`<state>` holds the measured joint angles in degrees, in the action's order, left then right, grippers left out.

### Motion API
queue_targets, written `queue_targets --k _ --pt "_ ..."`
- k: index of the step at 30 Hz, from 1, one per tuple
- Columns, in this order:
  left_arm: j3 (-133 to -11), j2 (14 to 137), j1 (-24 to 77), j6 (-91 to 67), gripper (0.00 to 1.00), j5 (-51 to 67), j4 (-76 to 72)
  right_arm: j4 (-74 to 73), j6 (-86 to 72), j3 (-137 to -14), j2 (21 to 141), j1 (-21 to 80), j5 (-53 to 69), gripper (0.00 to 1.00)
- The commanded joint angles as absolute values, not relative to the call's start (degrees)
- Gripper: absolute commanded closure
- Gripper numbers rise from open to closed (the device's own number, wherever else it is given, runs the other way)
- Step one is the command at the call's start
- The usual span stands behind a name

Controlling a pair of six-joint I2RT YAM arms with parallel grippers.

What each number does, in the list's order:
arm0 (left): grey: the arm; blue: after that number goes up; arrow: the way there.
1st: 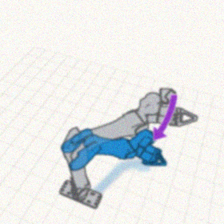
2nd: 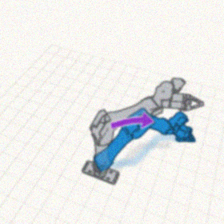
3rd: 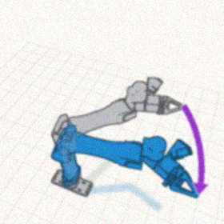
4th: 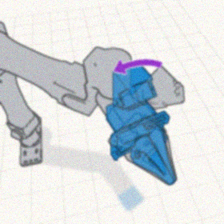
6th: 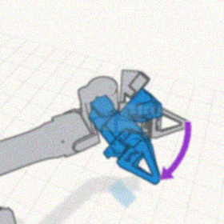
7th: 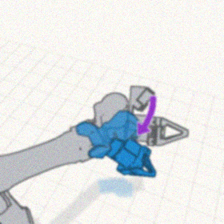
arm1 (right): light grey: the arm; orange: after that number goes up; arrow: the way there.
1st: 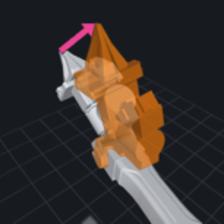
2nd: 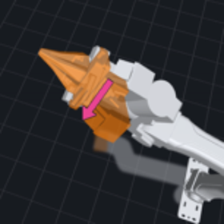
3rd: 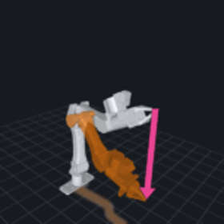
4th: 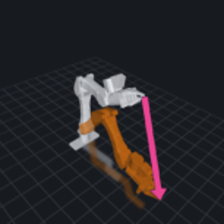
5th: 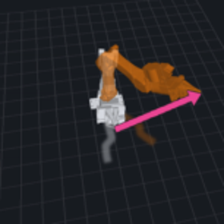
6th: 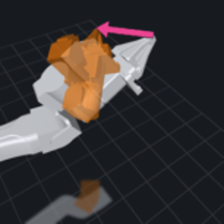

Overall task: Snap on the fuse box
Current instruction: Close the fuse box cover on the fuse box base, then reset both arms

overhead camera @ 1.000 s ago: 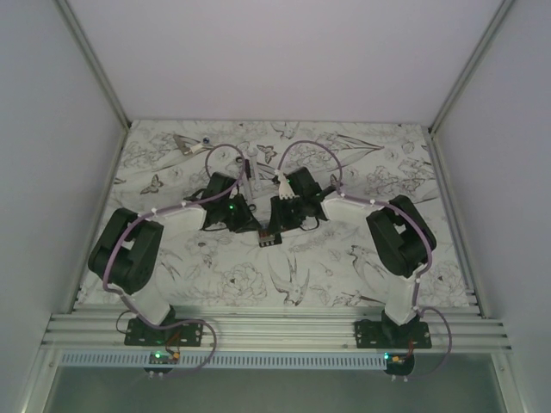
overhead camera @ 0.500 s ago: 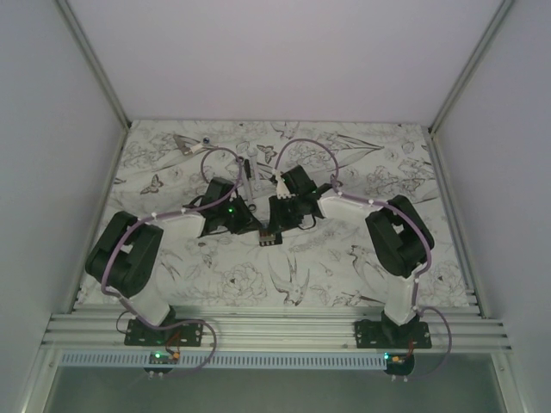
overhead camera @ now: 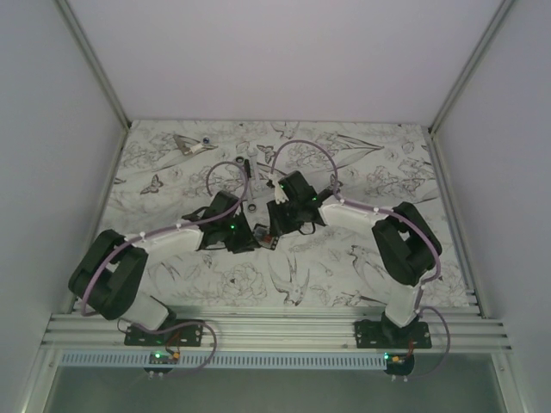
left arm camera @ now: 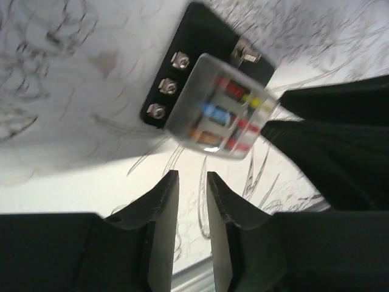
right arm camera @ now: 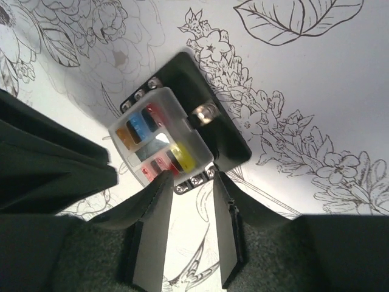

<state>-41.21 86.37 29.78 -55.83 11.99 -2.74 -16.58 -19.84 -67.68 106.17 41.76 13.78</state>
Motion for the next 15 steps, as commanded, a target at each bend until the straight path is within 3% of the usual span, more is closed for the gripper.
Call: queue_targets --k 1,10,13,15 --pt "-43.74 82.52 30.0 -51.42 0.67 8.87 10.63 -18.21 -16.51 -67.55 102.26 41.92 11.27 0.58" --pt "-42.71 69.36 23.04 -42.5 0.12 -3.03 18.09 -8.44 -15.04 -56.14 88.04 32.93 -5.02 0.33" --pt "-41.39 65.42 17.56 -39.04 0.01 -10.27 18.9 -0.02 -15.07 -49.46 82.76 27.01 -14.34 0.16" --pt "-41.0 63.59 14.81 -37.05 0.0 -16.3 18.68 7.58 -14.42 -44.33 79.69 23.43 -20.9 0.08"
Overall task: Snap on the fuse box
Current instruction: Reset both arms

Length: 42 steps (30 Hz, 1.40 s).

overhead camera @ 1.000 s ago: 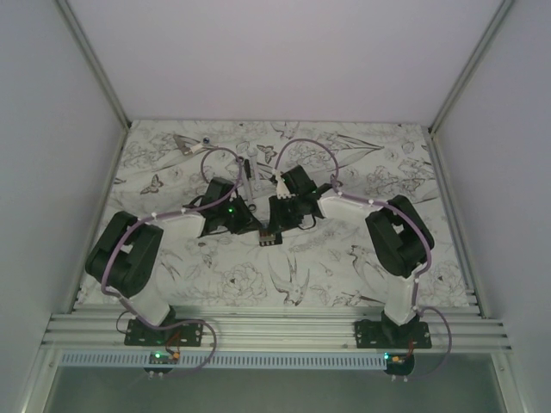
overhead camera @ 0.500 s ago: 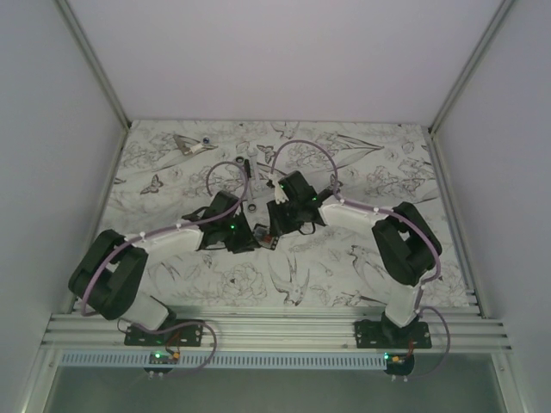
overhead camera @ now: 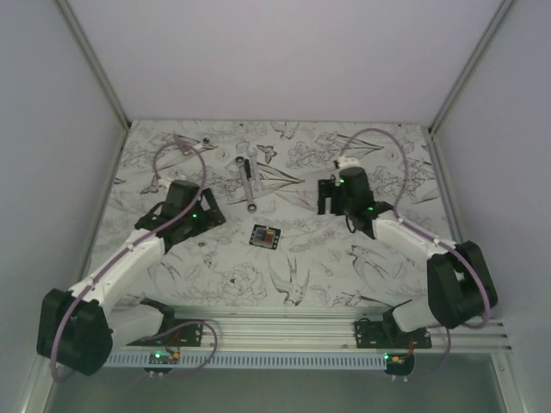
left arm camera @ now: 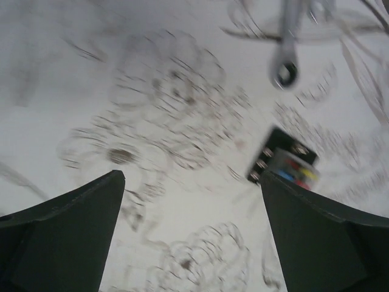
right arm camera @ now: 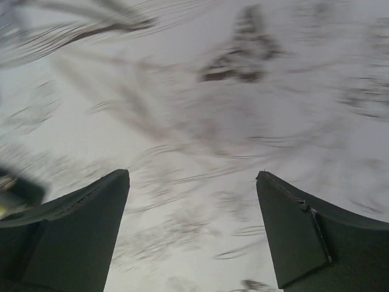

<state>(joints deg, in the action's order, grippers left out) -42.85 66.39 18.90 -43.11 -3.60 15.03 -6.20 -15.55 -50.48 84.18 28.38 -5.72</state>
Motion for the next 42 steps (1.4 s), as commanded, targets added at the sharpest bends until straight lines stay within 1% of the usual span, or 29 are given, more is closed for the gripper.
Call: queue_targets --k 1,4,6,8,9,11,13,14,16,17,18,19,22,24,25,26,30,34,37,40,42 --pt "-40.87 63.13 13.51 -35.79 0.0 -18.84 17.91 10.43 -13.43 -42.37 78.8 22.32 -23.38 0.06" --pt "-39.81 63.9 9.27 -31.54 0.0 -23.59 13.46 17.17 -10.39 -37.84 77.74 19.1 -30.54 0.01" --pt "-39.39 65.1 6.71 -29.18 0.0 -25.95 12.0 23.38 -7.31 -33.74 77.38 17.51 -33.77 0.01" --pt "-36.59 65.86 4.65 -25.5 0.0 -28.09 5.82 33.21 -3.78 -28.23 77.15 16.41 -35.4 0.01" --pt "-33.05 66.01 3.6 -23.63 0.0 -27.93 0.31 37.51 -3.27 -25.79 77.36 15.64 -34.96 0.01" --pt "-30.55 65.28 0.57 -21.57 0.0 -24.63 -4.65 44.27 -3.18 -22.17 78.26 13.89 -32.44 0.01" --pt "-26.34 64.29 0.27 -17.99 0.0 -24.5 -13.07 51.85 -2.15 -18.74 79.53 13.08 -31.12 0.01" --pt "-24.02 64.1 0.22 -16.81 0.0 -24.38 -17.63 53.22 -0.98 -17.93 78.96 12.68 -28.73 0.01" --pt "-22.09 64.38 0.18 -14.69 0.0 -23.99 -21.76 65.57 0.41 -12.22 79.61 12.02 -26.02 0.01" --pt "-22.08 65.06 0.18 -13.62 0.0 -23.73 -22.41 69.06 0.22 -10.79 80.64 11.47 -25.08 0.01" --pt "-22.06 65.94 0.18 -12.88 0.0 -23.43 -22.96 69.82 -0.02 -10.82 81.67 10.75 -23.89 0.01" --pt "-22.02 67.04 0.18 -12.06 0.0 -22.4 -24.37 67.25 -0.19 -12.03 81.93 10.15 -22.0 0.01" --pt "-22.35 71.52 0.18 -9.91 0.0 -17.75 -28.98 63.25 -1.29 -14.4 83.49 5.87 -11.4 0.01" --pt "-23.55 75.08 0.22 -8.68 0.0 -15.71 -29.8 66.56 -2.25 -14.47 86.73 3.47 -5.92 0.01" --pt "-23.84 75.89 0.26 -8.29 0.0 -14.6 -30.31 62.65 -2.5 -15.39 85.56 2.69 -4.41 0.01" --pt "-23.96 76.5 0.19 -7.85 0.0 -13.49 -31.23 64.23 -2.59 -15.29 86.32 2.49 -3.69 0.01" --pt "-24.95 78.33 0.21 -5.28 0.0 -5.45 -32.7 63.03 -2.35 -15.4 85.79 2.4 -3.08 0.0" --pt "-25.1 78.72 0.37 -4.3 0.0 -4.09 -32.78 63.48 -2.22 -15.27 85.81 2.45 -3.08 0.01" --pt "-22.78 81.67 0.03 -3.21 0.0 -4.11 -41.06 63.55 -2.24 -15.25 85.91 2.46 -3.08 0.01" --pt "-23.5 84.93 0.03 -2.38 0.0 -1.7 -41.9 63.69 -2.22 -15.27 85.9 2.46 -3.15 0.0" --pt "-21.75 86.44 0.44 -1.23 0.0 -0.72 -47.24 63.66 -2.24 -15.28 85.95 2.51 -3.08 0.0"
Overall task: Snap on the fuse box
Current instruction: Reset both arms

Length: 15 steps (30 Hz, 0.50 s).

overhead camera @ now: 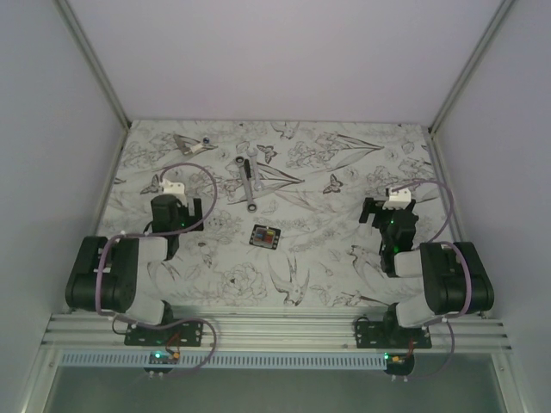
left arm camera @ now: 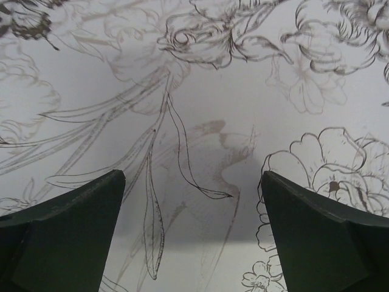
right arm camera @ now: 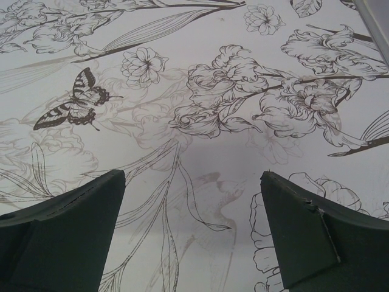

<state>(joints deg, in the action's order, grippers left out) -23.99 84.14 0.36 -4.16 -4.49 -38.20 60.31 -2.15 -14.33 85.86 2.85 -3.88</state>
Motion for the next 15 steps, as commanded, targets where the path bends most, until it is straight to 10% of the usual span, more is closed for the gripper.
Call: queue_targets --k 1,15 --pt "-21.45 86.34 0.69 -1.19 0.0 -1.09 -47.59 63.56 -2.24 -15.29 85.87 2.47 -3.04 0.01" --pt "-21.75 86.39 0.88 -1.82 0.0 -3.06 -47.53 63.55 -2.27 -15.29 85.86 2.46 -3.12 0.01"
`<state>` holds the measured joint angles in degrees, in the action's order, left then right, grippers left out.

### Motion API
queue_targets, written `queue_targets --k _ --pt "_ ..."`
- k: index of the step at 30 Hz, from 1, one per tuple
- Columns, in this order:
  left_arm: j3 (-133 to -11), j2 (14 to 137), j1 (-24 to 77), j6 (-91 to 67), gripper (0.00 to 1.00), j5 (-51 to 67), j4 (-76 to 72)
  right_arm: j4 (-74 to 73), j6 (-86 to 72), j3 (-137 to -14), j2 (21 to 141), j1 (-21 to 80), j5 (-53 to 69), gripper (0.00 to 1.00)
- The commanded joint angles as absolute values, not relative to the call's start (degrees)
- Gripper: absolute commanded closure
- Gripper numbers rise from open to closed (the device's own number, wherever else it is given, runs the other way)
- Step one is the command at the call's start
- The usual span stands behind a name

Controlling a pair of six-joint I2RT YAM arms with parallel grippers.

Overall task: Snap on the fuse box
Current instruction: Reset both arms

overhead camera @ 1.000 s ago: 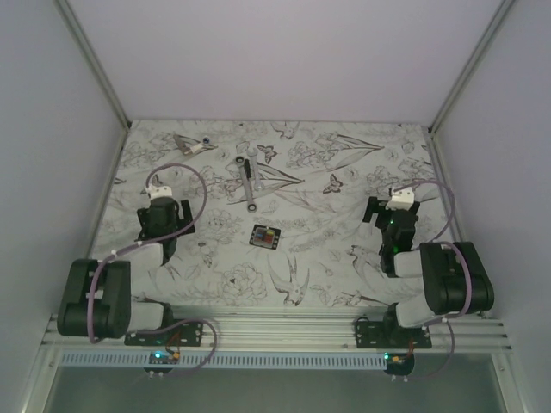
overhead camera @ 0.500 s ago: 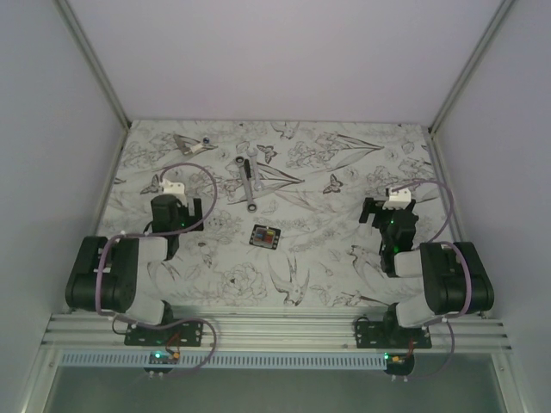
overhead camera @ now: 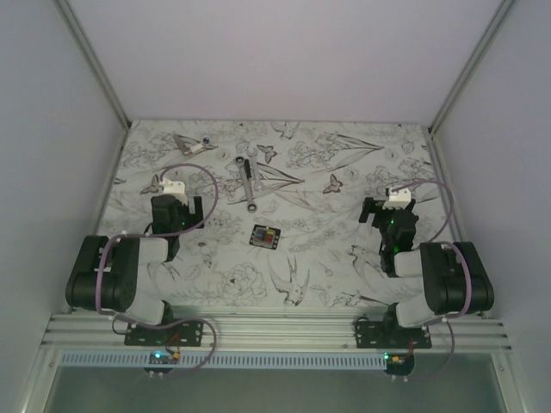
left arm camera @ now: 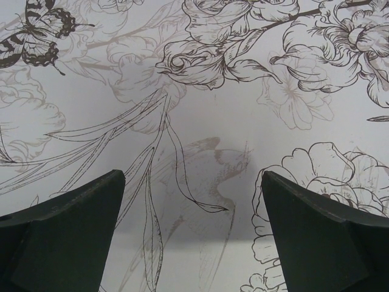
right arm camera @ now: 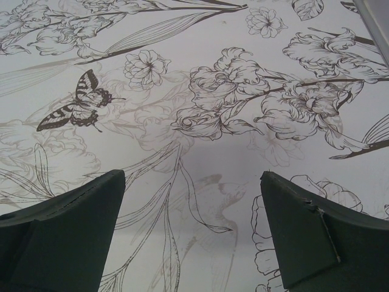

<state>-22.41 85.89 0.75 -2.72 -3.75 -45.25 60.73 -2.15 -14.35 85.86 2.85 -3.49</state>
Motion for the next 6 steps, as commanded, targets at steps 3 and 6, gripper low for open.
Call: queue_targets --k 3,6 --pt "-21.8 86.41 0.88 -1.85 0.0 -2.82 -47.46 63.54 -2.26 -15.29 85.89 2.46 -3.03 0.0" --pt "-21.72 86.45 0.88 -1.85 0.0 -2.87 -47.46 63.61 -2.27 -15.25 85.87 2.48 -3.08 0.01"
